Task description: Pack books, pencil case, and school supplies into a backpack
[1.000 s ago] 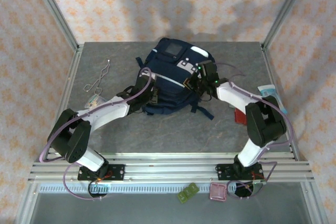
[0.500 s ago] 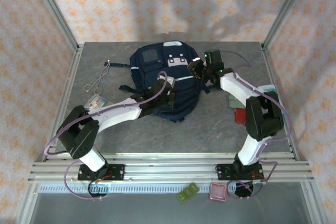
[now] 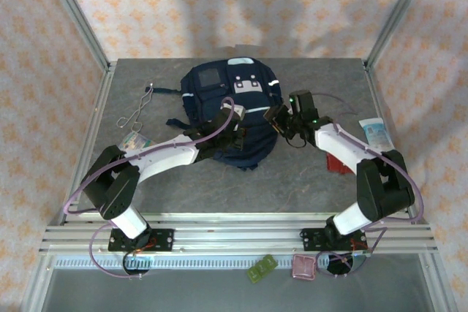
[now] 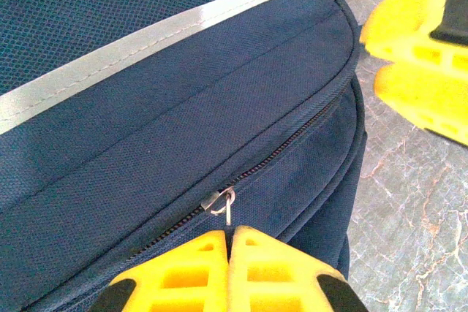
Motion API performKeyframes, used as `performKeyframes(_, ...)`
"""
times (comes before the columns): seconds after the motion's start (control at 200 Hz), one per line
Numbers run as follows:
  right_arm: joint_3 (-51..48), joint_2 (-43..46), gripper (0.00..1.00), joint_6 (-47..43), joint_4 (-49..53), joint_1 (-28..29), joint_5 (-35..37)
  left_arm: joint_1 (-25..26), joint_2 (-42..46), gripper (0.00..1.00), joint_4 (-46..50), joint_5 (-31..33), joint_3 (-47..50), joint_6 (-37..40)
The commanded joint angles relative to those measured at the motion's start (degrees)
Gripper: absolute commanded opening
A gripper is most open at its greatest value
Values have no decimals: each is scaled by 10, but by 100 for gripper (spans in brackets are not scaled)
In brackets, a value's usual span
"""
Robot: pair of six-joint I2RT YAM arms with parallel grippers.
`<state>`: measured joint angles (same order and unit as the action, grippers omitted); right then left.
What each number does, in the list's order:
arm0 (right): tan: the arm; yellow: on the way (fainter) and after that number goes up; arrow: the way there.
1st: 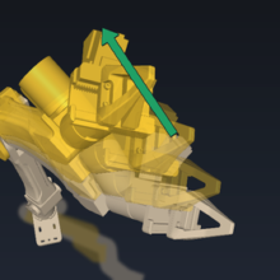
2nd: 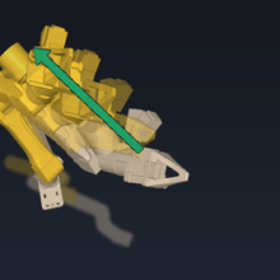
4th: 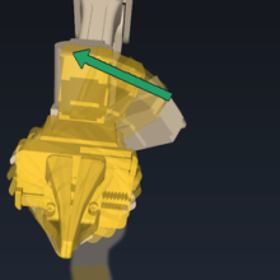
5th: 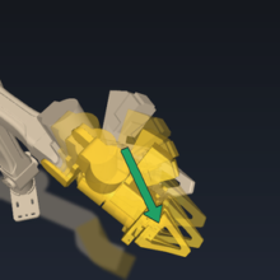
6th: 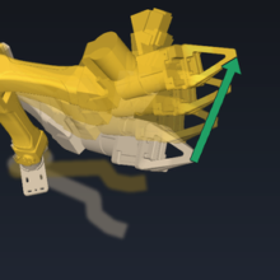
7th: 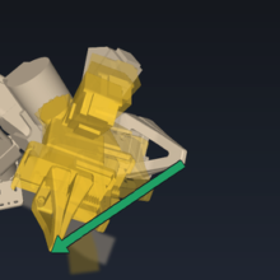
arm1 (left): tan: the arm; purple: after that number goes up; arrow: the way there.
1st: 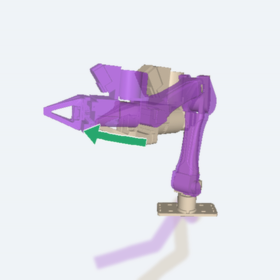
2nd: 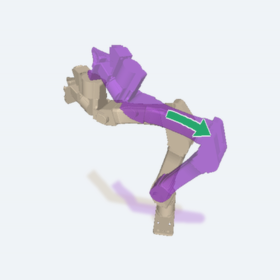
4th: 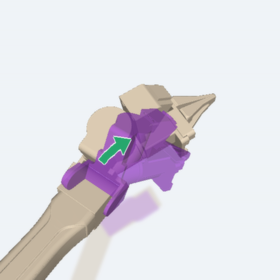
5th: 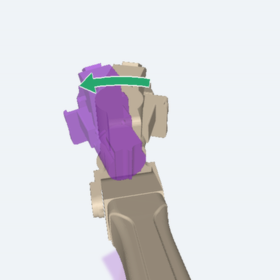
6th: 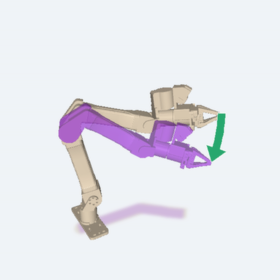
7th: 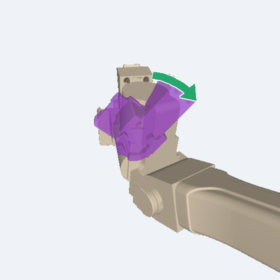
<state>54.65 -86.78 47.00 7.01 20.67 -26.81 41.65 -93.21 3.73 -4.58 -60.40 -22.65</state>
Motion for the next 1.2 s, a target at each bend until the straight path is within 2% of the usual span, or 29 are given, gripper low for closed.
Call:
performKeyframes(0.0, 15, -7, 45, 14, -30, 15, -2, 7, -4, 0, -5, -17, -23, -1)
performKeyframes(0.195, 60, -55, 43, 26, -48, 27, -9, 16, -3, 0, 0, -6, -20, 1)
performKeyframes(0.33, 71, -74, 34, 43, -75, 29, -17, 20, -5, 0, 0, 5, -16, -1)
performKeyframes(0.43, 72, -78, 24, 46, -88, 30, -11, 22, -7, 0, 8, 17, -17, -2)
performKeyframes(0.536, 76, -89, 0, 38, -84, 29, -13, 22, -8, 0, 24, 43, -16, -7)
performKeyframes(0.706, 55, -70, 0, 35, -93, 9, 2, 2, 12, 0, 75, 118, 4, 1)
performKeyframes(0.866, 46, -50, 0, 25, -92, -12, 10, -65, 70, 0, 73, 128, 80, 3)
performKeyframes(0.991, 44, -47, 0, 22, -96, -22, 12, -107, 96, 0, 74, 136, 105, 14)
performKeyframes(1.101, 61, -57, 0, 13, -92, -33, 13, -105, 86, 0, 74, 102, 89, 26)
performKeyframes(1.196, 91, -69, 0, -1, -80, -49, 26, -67, 74, 0, 54, 78, 70, 34)
